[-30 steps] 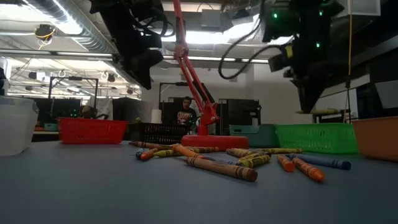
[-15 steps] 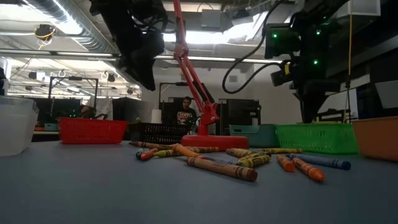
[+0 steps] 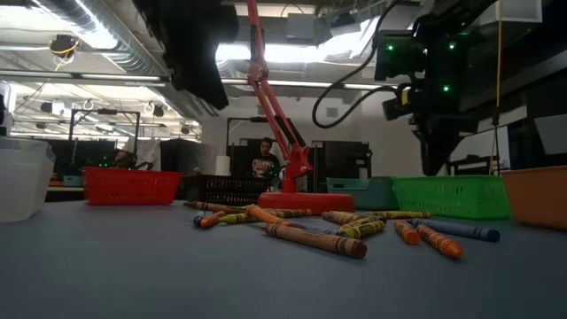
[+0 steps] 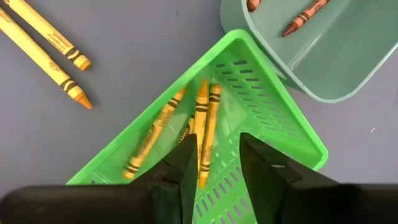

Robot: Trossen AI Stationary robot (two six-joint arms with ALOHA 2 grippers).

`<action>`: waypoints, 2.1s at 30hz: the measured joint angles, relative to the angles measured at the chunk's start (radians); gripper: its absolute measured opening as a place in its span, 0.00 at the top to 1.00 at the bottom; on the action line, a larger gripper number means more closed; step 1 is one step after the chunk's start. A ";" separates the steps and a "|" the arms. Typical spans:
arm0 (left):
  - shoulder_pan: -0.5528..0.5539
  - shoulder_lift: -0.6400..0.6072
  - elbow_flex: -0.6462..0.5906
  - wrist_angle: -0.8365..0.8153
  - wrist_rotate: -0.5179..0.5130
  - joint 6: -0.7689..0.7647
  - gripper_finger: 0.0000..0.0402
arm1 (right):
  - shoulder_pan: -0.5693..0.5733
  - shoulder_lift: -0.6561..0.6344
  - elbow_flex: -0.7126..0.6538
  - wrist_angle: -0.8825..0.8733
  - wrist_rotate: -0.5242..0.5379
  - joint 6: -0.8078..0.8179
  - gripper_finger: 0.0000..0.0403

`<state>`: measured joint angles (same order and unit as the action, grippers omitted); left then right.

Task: Sort crayons
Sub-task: Put the yellow crayon into the middle right green bin, then put the brown crayon into the top right blue bin

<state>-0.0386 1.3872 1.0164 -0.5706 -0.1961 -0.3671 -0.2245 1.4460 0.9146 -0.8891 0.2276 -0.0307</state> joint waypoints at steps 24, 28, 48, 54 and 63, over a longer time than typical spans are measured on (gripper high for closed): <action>-0.205 0.361 0.000 0.140 -0.080 -0.105 0.79 | 0.002 0.000 0.000 0.005 -0.010 0.000 0.70; -0.194 0.388 0.000 0.139 -0.080 -0.105 0.79 | 0.002 0.000 0.000 0.005 -0.010 0.000 0.70; -0.194 0.412 0.000 0.137 -0.098 -0.105 0.91 | 0.002 0.000 0.000 0.005 -0.011 0.000 0.70; -0.194 0.412 0.000 0.139 -0.101 -0.105 0.99 | 0.002 0.000 0.000 0.005 -0.011 0.000 0.70; -0.195 0.412 0.000 0.140 -0.105 -0.104 0.98 | 0.002 0.000 0.000 0.005 -0.011 0.000 0.70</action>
<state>-0.2333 1.7992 1.0168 -0.4305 -0.3012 -0.4713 -0.2230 1.4464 0.9150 -0.8837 0.2169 -0.0307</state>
